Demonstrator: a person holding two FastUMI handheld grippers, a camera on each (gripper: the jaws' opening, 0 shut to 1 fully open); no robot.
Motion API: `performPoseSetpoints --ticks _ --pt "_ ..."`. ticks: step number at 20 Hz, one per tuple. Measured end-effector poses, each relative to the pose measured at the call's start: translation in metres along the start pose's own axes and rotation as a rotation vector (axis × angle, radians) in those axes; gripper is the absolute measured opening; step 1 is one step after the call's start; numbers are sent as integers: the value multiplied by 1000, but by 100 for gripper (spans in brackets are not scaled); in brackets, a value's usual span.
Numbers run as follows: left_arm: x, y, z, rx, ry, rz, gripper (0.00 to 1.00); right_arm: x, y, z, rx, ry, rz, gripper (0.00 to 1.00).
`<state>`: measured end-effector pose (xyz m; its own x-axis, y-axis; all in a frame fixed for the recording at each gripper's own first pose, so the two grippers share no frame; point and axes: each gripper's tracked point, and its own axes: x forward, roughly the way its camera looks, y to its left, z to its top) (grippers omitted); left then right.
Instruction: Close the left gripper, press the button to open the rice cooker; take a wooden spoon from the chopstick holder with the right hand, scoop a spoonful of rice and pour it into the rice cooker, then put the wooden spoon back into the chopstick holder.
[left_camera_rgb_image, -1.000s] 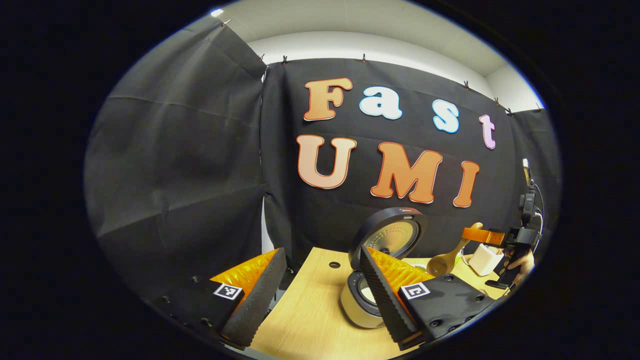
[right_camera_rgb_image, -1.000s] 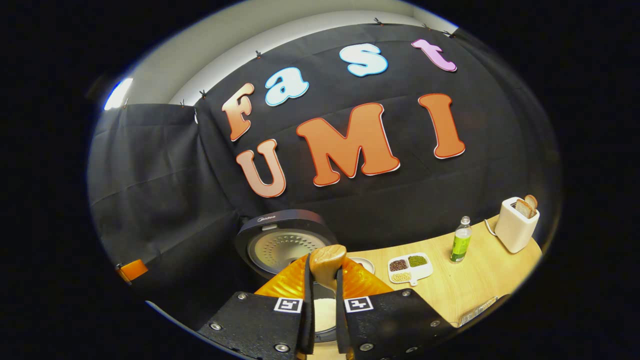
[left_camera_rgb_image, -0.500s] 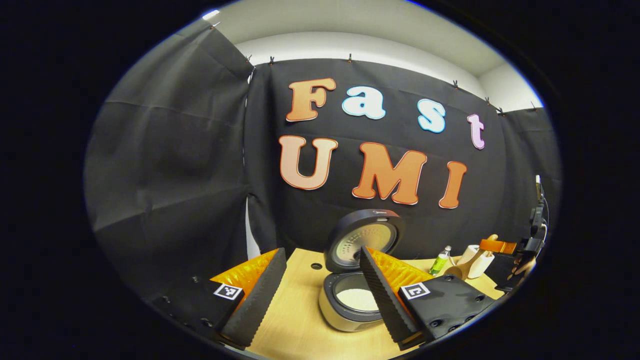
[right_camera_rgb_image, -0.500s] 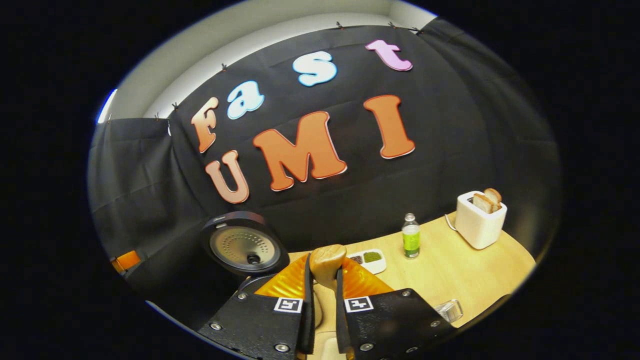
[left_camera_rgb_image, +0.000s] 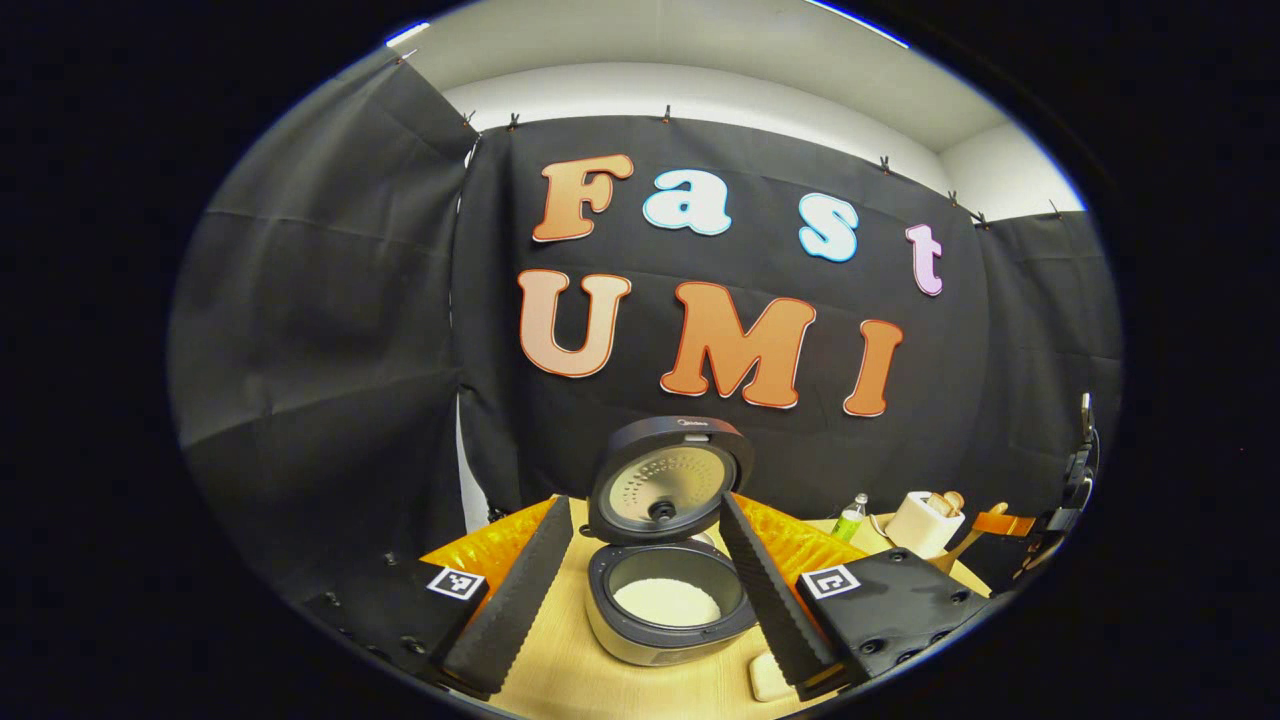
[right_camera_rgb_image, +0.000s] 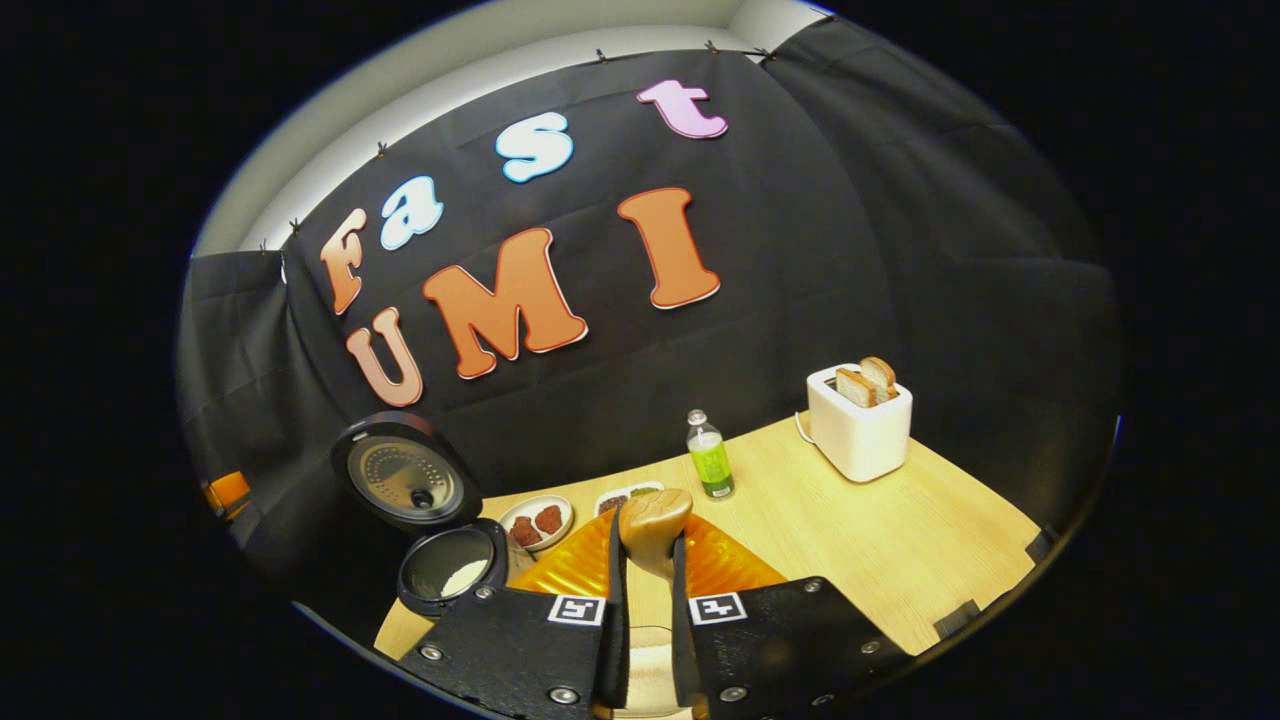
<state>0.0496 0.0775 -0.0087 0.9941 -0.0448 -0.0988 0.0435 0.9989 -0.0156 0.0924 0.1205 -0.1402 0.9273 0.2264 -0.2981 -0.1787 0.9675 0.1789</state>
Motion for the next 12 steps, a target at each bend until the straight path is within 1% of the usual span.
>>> performPoseSetpoints --ticks 4,7,12 --pt "0 -13 -6 5 9 5 100 2 -33 -26 20 38 -27 17" --pt "-3 -19 -6 19 15 18 100 10 -54 -47 42 70 -42 17" --pt "-6 -28 -9 35 29 34 99 30 -64 -82 119 126 -10 17"
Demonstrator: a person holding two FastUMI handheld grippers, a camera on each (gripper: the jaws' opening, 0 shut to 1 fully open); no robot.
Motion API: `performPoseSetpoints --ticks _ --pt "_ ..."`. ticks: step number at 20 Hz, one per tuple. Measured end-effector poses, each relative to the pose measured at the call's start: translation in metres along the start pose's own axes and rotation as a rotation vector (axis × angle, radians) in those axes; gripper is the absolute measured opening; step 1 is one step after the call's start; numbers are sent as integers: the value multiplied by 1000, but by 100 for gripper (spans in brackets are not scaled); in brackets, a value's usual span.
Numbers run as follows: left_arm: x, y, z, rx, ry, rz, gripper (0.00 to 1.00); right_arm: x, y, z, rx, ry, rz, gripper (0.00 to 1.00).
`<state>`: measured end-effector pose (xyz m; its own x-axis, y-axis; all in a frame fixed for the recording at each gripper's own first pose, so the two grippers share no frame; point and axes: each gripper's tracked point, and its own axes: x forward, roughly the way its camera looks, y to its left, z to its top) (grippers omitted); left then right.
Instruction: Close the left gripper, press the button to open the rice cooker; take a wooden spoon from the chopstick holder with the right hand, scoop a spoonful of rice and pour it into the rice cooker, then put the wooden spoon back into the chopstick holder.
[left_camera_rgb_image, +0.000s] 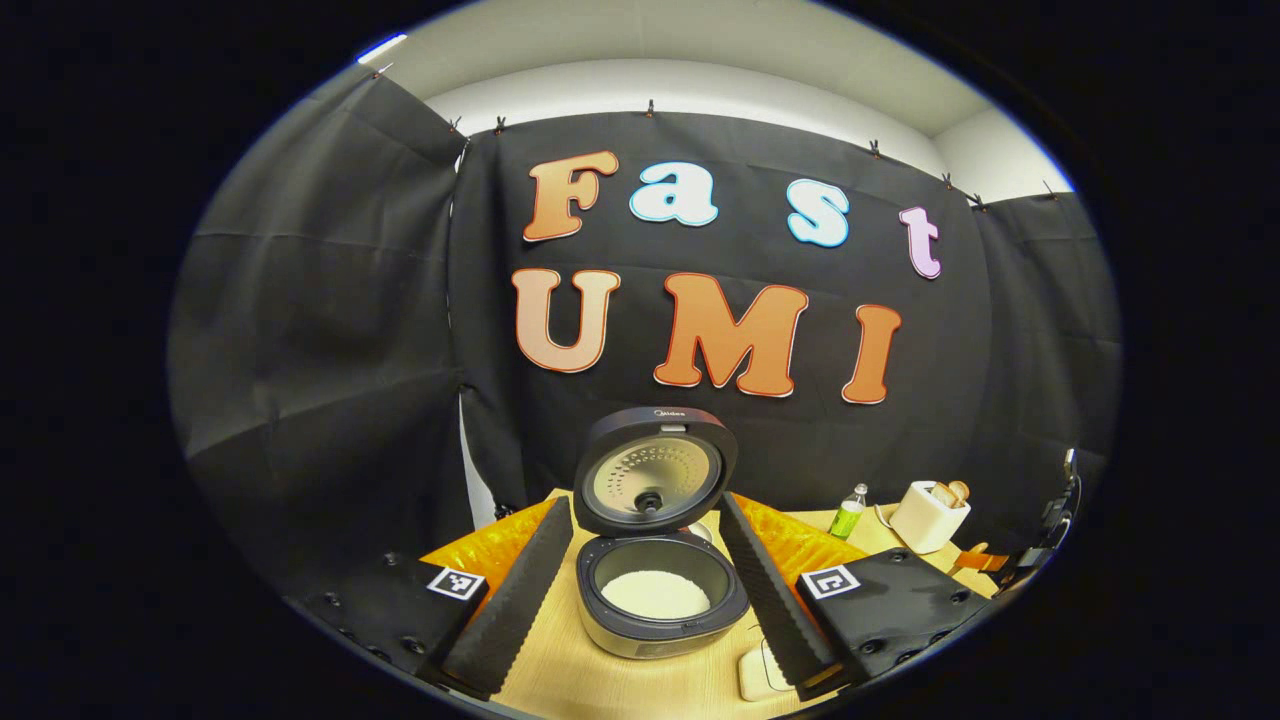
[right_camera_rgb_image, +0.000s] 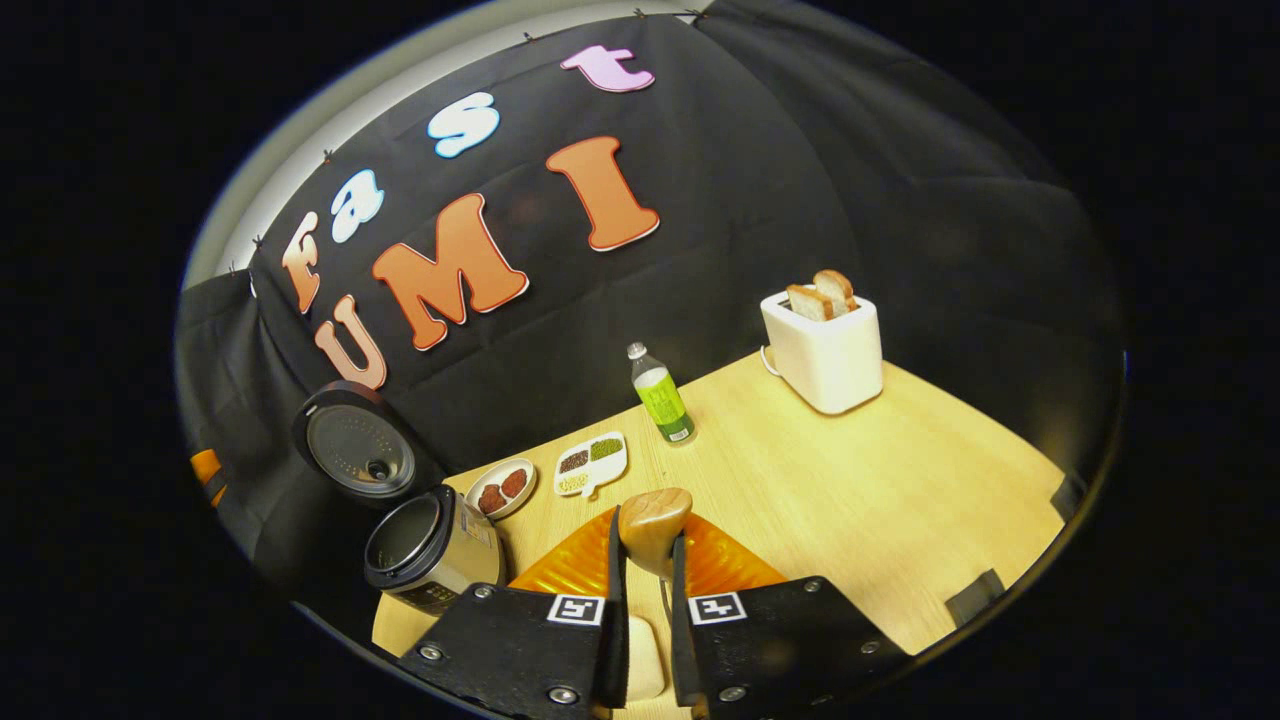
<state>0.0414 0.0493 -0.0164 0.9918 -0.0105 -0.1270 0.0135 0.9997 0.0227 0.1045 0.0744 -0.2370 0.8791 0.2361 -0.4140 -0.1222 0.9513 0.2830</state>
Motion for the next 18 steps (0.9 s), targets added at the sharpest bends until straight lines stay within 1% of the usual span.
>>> performPoseSetpoints --ticks 6,7,10,11,13,14,15,16,17,18 --pt "-4 -4 7 25 -4 30 98 15 -17 -24 51 46 13 18" --pt "-4 -6 7 27 -4 32 97 15 -22 -28 52 55 6 19" --pt "-1 -12 6 19 -4 33 97 10 -29 -26 62 74 19 23" --pt "0 -15 5 15 -2 30 97 7 -35 -25 56 78 8 25" --pt "3 -22 4 12 0 22 97 4 -50 -14 9 65 -50 40" --pt "4 -27 3 11 0 17 97 0 -55 -5 -9 51 -74 55" --pt "5 -30 4 9 -2 11 97 -9 -56 7 -19 34 -86 58" --pt "7 -34 5 7 -4 6 97 -15 -56 21 -23 17 -89 65" --pt "9 -38 6 3 -6 2 97 -22 -53 35 -29 -5 -89 70" --pt "13 -41 8 -2 -9 -3 97 -29 -48 50 -42 -28 -87 81"
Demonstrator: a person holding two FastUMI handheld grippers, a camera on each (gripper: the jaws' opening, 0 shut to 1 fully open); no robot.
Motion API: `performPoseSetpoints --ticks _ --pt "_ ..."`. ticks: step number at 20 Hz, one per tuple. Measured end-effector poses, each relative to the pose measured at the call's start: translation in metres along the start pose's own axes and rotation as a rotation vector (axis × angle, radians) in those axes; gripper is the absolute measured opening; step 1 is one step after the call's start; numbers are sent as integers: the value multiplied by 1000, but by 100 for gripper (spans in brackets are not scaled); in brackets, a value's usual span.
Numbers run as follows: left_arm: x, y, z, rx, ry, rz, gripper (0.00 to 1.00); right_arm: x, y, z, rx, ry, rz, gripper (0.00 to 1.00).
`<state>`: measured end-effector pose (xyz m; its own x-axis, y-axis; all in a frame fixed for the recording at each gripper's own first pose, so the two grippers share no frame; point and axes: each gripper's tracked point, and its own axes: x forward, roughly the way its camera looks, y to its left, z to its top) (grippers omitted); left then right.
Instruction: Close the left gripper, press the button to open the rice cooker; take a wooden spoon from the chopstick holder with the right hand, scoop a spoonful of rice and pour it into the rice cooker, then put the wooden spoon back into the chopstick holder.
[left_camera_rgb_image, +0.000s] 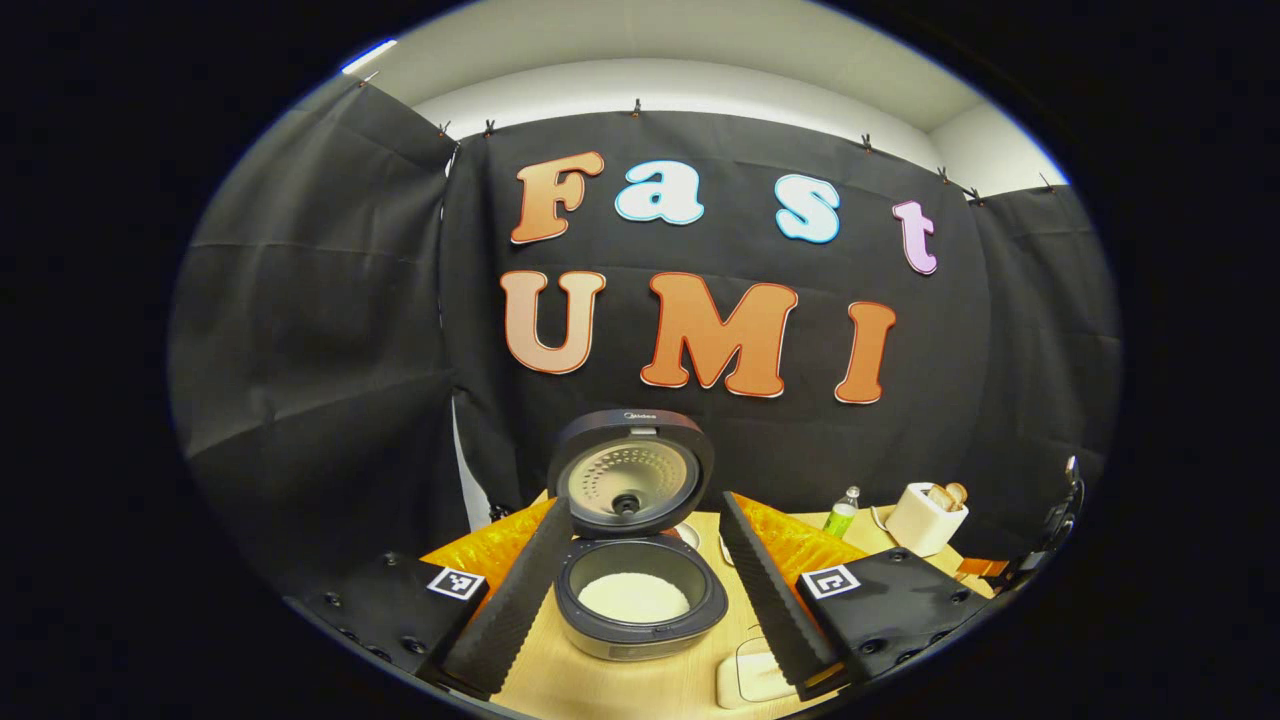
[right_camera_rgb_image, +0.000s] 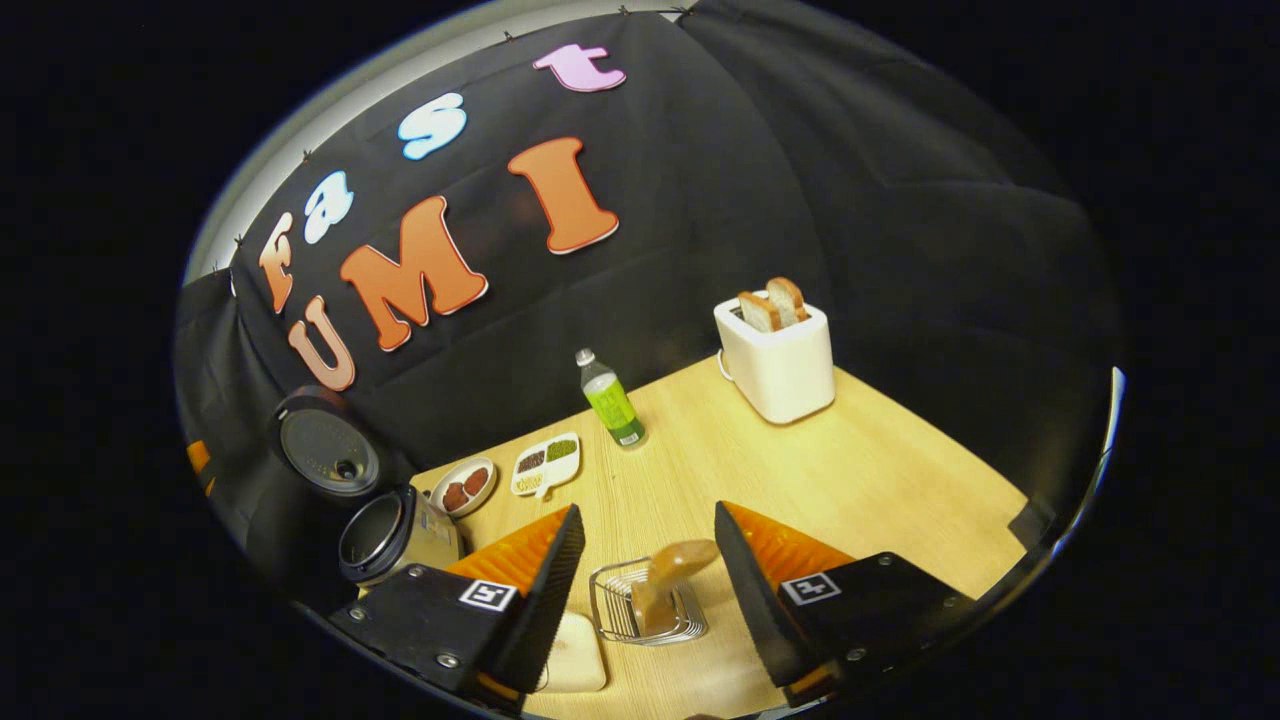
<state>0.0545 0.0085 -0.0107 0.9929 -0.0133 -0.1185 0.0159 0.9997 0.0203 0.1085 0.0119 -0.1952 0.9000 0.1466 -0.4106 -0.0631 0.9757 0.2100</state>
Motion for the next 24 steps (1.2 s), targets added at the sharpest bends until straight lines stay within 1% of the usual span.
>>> performPoseSetpoints --ticks 2,7,9,13,14,18,19,20,24 --pt "5 -10 3 -10 -2 -14 97 -14 5 29 -49 -49 -4 94" --pt "34 -26 22 -34 -21 -28 98 -47 26 109 -208 -192 -14 95" --pt "52 -32 33 -67 -20 -30 98 -56 33 130 -243 -236 -13 94" --pt "101 -42 79 -74 -71 -54 97 -71 44 150 -267 -284 -1 94" --pt "116 -39 88 -62 -76 -38 97 -73 44 153 -266 -290 -5 95" --pt "166 -46 113 -50 -45 -55 97 -81 39 163 -267 -312 -34 95" --pt "178 -44 120 -49 -44 -54 99 -83 37 164 -274 -316 -42 95" --pt "191 -43 126 -48 -38 -56 97 -86 36 166 -280 -319 -50 95" --pt "233 -31 130 -24 25 -45 97 -92 38 169 -280 -316 -58 95"
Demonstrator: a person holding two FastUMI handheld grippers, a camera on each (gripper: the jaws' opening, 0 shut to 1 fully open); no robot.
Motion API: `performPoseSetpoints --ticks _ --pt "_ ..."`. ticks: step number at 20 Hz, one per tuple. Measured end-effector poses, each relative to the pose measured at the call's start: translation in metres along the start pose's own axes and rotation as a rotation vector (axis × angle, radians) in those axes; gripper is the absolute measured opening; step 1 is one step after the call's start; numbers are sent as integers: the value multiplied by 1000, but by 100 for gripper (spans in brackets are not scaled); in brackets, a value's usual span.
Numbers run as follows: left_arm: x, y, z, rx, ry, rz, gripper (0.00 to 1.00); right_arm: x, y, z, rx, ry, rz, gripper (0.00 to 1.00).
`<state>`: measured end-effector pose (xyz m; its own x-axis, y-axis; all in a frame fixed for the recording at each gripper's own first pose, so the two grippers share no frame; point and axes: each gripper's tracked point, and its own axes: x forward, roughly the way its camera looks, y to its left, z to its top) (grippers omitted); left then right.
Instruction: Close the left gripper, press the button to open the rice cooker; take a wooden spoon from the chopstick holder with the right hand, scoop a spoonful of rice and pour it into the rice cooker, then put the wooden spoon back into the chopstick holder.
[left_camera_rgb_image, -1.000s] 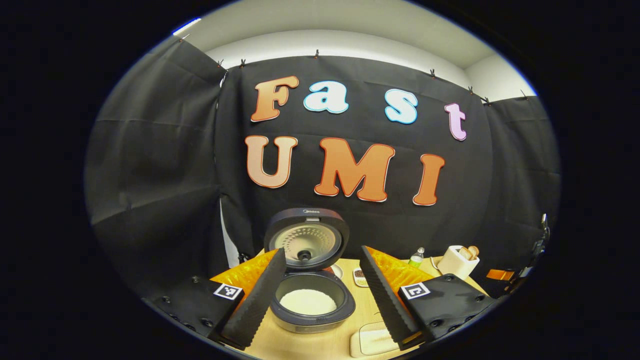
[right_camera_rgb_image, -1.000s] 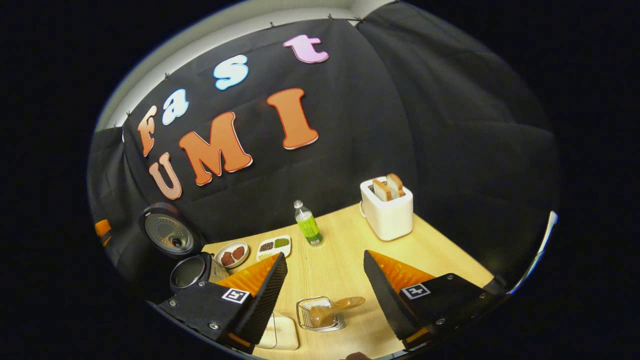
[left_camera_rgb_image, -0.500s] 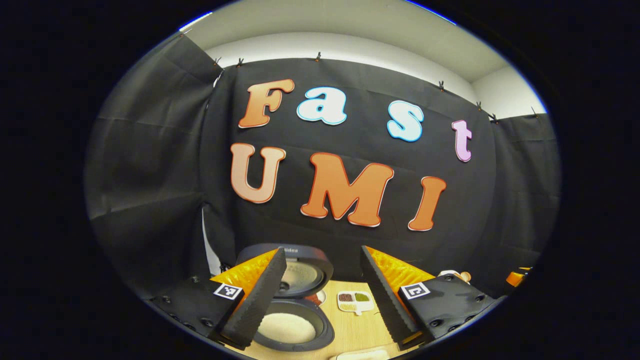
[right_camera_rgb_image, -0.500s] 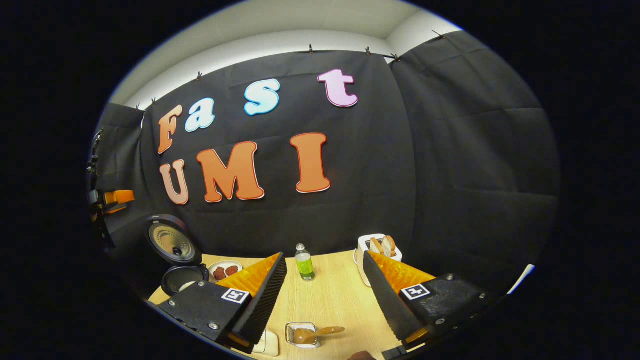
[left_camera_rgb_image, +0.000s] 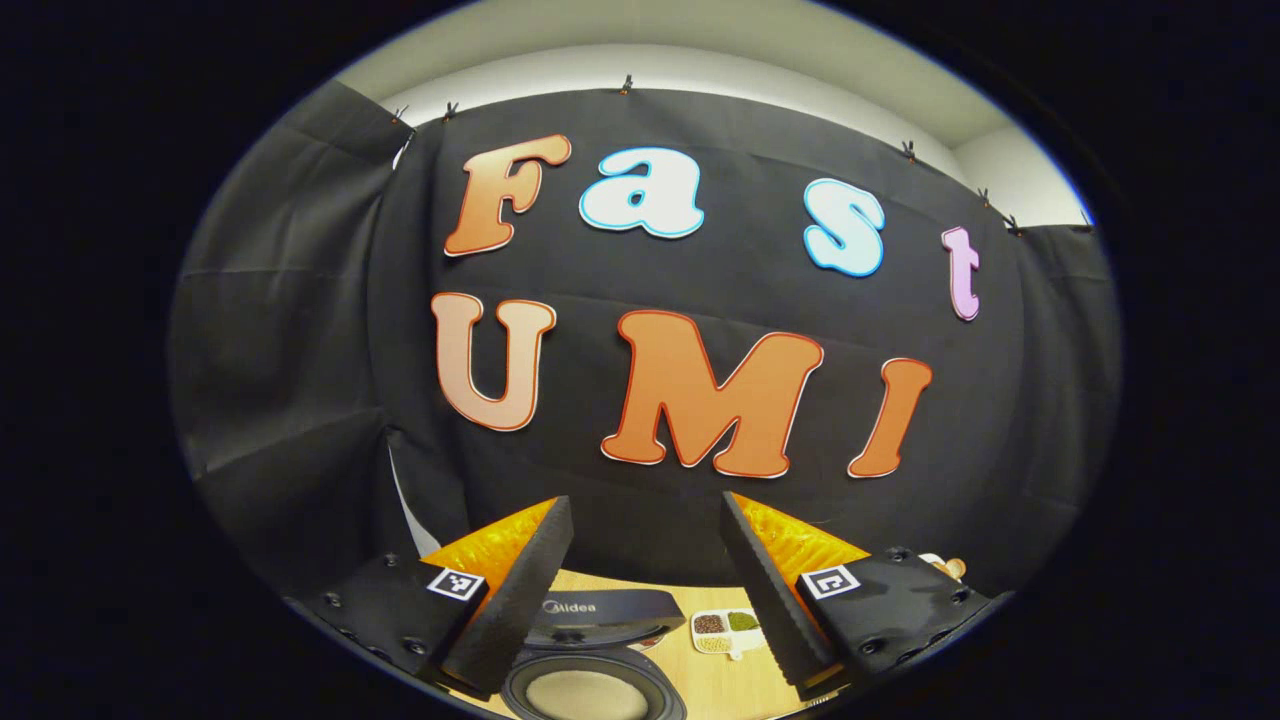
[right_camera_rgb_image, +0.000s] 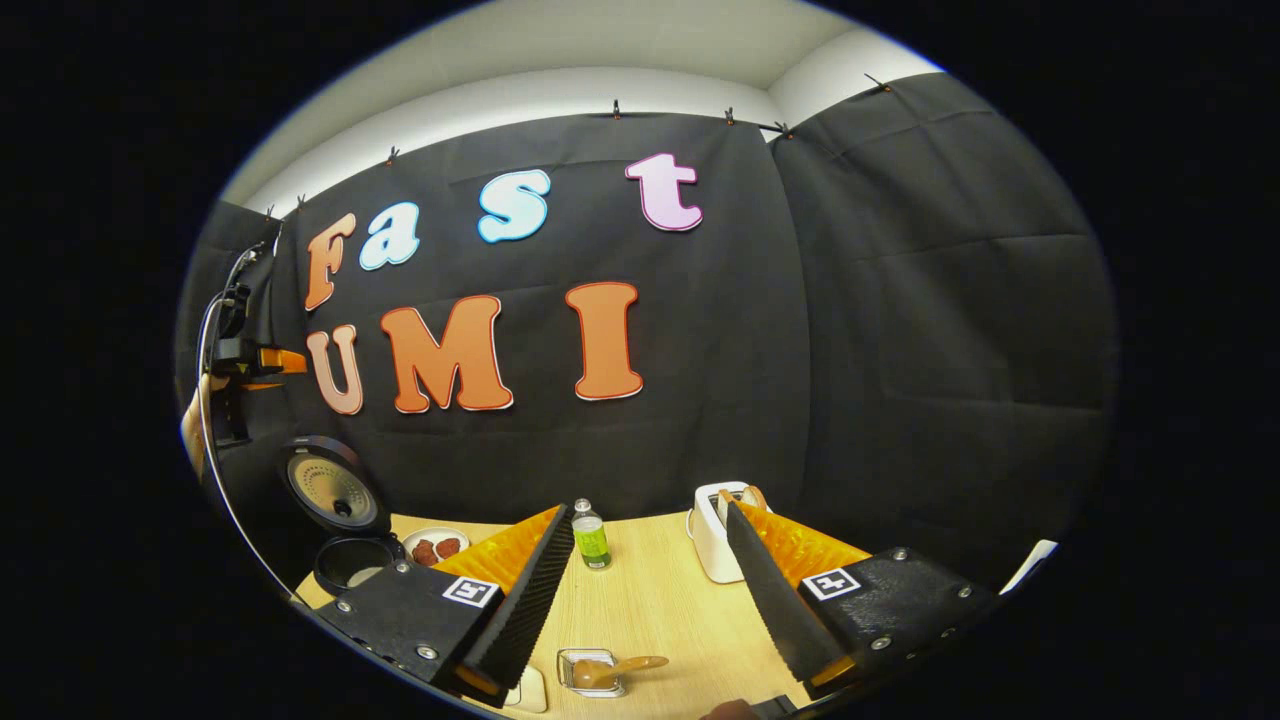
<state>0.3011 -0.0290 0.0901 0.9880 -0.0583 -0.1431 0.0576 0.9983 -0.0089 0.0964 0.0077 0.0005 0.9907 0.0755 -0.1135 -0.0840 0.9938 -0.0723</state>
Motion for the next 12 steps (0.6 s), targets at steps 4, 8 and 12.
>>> performPoseSetpoints --ticks 4,8,12 --pt "40 19 -22 62 88 38 98 -1 3 2 -8 3 -11 95" --pt "61 36 -76 59 214 62 100 -1 10 5 0 6 -4 95" --pt "61 55 -129 29 308 82 99 -5 13 4 -2 10 -1 94"
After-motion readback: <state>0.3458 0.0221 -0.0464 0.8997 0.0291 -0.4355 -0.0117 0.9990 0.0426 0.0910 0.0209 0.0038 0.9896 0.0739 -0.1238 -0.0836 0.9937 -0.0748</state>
